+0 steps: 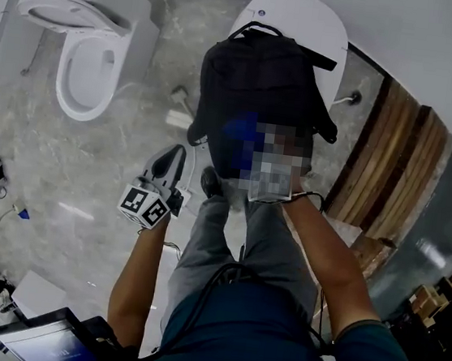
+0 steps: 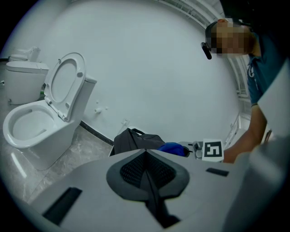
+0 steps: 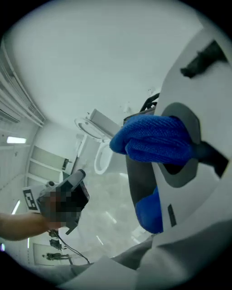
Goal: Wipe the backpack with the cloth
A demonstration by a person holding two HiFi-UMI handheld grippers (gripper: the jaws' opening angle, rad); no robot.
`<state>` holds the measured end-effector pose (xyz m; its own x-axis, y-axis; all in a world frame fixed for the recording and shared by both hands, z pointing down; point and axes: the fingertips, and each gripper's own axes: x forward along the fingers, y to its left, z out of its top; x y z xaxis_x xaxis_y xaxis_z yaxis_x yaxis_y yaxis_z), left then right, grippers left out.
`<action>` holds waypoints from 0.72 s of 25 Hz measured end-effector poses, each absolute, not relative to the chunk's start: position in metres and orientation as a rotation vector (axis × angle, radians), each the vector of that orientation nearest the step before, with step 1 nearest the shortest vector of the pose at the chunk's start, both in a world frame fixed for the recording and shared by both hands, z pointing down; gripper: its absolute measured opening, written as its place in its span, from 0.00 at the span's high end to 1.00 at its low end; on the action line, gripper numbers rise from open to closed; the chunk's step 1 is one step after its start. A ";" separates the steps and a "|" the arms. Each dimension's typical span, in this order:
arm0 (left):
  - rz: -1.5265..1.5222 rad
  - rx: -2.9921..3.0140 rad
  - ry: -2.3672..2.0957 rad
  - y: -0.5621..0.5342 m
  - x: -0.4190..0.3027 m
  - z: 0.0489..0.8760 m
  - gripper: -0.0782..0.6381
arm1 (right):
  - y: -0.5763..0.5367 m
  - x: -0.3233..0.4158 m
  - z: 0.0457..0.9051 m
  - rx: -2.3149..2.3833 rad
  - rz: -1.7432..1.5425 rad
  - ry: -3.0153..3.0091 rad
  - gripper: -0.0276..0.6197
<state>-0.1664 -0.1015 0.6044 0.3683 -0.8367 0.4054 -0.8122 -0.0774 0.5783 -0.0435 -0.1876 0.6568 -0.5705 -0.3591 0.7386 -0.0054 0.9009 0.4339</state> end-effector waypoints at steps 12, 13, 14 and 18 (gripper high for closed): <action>-0.064 1.871 -1.432 -0.127 -0.155 0.604 0.88 | -0.175 0.136 0.687 0.750 -0.007 -1.904 0.94; -0.064 1.874 -1.430 -0.129 -0.153 0.604 0.88 | -0.177 0.137 0.688 0.774 0.029 -1.895 0.94; -0.064 1.877 -1.427 -0.132 -0.151 0.604 0.88 | -0.182 0.136 0.686 0.809 0.054 -1.891 0.94; -0.067 1.884 -1.425 -0.140 -0.147 0.600 0.88 | -0.233 0.101 0.651 0.935 -0.095 -1.993 0.94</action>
